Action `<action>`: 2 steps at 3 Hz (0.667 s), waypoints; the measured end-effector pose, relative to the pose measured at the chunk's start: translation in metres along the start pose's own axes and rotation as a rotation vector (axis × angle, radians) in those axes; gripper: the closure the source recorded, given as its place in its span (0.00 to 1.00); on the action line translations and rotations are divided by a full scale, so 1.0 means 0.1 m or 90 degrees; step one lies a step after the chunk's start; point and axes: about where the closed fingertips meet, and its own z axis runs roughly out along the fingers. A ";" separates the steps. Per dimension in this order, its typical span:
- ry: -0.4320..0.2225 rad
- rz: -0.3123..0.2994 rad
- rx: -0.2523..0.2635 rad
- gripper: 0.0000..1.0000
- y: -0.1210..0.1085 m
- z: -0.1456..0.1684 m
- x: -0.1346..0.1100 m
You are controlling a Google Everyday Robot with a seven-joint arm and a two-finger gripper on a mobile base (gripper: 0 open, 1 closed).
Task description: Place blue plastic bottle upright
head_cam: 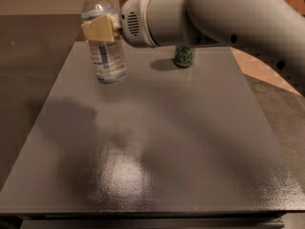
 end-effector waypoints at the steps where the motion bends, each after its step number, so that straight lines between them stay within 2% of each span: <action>1: 0.011 -0.064 0.029 1.00 0.03 -0.09 -0.10; 2: 0.032 -0.137 0.028 1.00 0.08 -0.21 -0.26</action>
Offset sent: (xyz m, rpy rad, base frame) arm -0.0226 -0.0512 -0.0357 -0.1111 -0.3542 0.1187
